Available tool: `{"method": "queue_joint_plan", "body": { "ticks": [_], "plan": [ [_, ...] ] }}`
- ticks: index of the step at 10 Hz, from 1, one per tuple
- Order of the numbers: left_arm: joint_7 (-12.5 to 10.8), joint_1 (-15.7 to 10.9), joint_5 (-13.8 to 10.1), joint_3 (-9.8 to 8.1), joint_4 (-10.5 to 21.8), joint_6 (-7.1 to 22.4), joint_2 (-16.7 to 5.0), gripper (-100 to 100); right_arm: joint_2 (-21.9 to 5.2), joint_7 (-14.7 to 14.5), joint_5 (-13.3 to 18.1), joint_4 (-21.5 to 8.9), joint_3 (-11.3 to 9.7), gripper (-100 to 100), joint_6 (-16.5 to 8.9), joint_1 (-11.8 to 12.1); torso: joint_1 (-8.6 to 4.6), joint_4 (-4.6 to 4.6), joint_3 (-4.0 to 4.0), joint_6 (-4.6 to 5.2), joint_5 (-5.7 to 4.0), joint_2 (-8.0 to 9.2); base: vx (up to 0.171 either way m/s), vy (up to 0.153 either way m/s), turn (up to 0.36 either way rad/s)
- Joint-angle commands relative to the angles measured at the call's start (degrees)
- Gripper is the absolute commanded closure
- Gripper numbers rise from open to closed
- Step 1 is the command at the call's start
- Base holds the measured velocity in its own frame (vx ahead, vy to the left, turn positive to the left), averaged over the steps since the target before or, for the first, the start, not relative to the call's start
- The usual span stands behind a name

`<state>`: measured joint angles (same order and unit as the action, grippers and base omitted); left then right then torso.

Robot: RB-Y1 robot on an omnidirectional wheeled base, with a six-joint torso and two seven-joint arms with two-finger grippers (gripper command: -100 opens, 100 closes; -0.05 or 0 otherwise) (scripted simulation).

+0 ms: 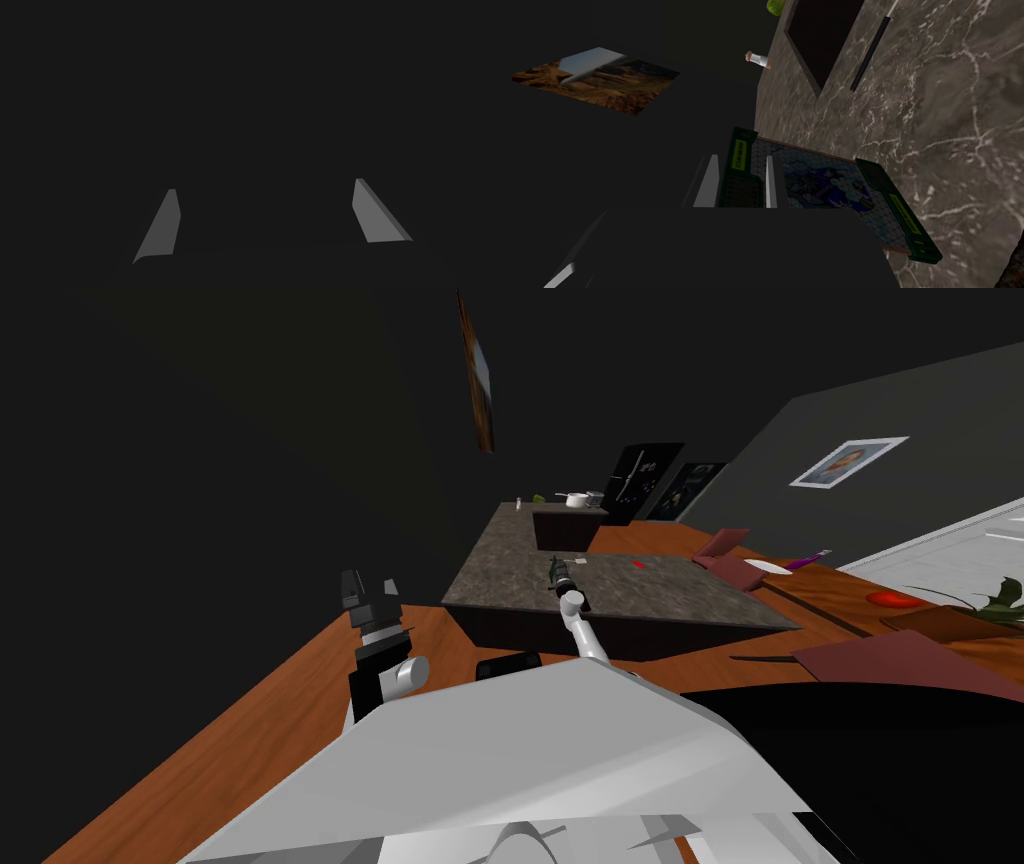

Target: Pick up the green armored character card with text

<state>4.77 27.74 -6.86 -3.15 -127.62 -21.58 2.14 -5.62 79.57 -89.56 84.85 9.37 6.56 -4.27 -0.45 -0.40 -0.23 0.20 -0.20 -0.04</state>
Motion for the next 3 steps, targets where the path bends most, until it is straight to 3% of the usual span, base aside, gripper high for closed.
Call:
{"method": "queue_joint_plan", "body": {
  "ticks": [1,2,3],
  "plan": [
    [0.0,0.0,0.0,0.00,0.0,0.0,0.0,0,0.5,0.3,0.6,1.4,-0.6,100,0.8,1.8,0.00,0.00,0.00,0.00,0.00,0.00,-0.007,-0.015,0.068],
    [0.0,0.0,0.0,0.00,0.0,0.0,0.0,0,0.2,-0.1,0.1,0.8,-0.2,100,0.3,0.9,0.03,-0.02,-0.01,-0.02,0.00,0.00,-0.006,-0.010,0.020],
    [0.0,0.0,0.0,0.00,0.0,0.0,0.0,0,0.3,-0.1,0.2,0.8,-0.3,0,0.3,1.1,0.04,-0.01,-0.02,-0.01,0.01,-0.03,0.000,0.000,0.000]
  ]
}}
